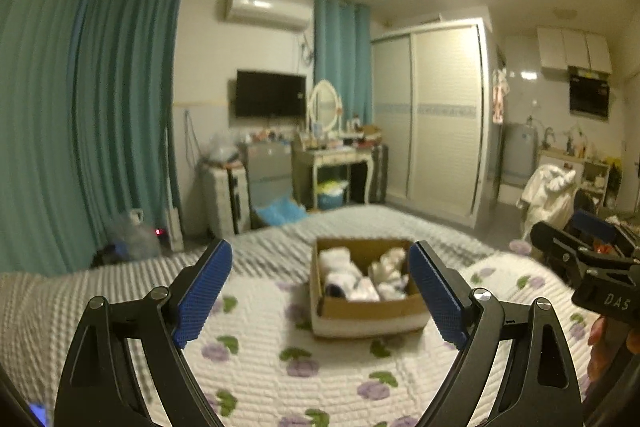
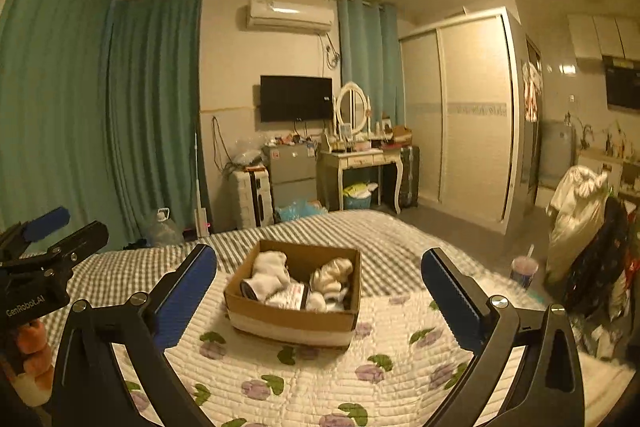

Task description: Organize soft objects

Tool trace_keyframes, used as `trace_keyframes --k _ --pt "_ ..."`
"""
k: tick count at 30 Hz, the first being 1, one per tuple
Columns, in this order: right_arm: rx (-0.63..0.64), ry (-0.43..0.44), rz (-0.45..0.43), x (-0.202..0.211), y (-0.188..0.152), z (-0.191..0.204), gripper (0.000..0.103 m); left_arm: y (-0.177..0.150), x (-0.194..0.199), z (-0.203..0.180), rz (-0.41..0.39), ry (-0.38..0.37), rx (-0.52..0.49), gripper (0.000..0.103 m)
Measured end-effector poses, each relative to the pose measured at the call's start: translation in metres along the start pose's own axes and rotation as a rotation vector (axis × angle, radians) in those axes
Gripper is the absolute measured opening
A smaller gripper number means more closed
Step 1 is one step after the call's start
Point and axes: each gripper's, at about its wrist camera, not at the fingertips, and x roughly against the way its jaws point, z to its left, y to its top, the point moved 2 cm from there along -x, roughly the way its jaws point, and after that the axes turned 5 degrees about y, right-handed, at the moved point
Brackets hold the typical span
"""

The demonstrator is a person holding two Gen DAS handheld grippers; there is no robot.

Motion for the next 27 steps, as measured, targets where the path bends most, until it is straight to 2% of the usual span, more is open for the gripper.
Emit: trace_keyframes --k 7,11,27 --pt "-0.033 -0.005 0.114 -0.046 -0.050 -0.014 0.103 -0.041 -0.025 0.005 0.052 0.017 0.007 0.091" --pt "-0.033 -0.002 0.162 -0.060 -0.067 -0.011 0.103 -0.052 -0.035 0.009 0.084 0.027 0.004 0.091" --pt "-0.027 0.005 0.165 -0.057 -0.066 -0.001 0.103 -0.063 -0.038 0.005 0.100 0.008 -0.008 0.091"
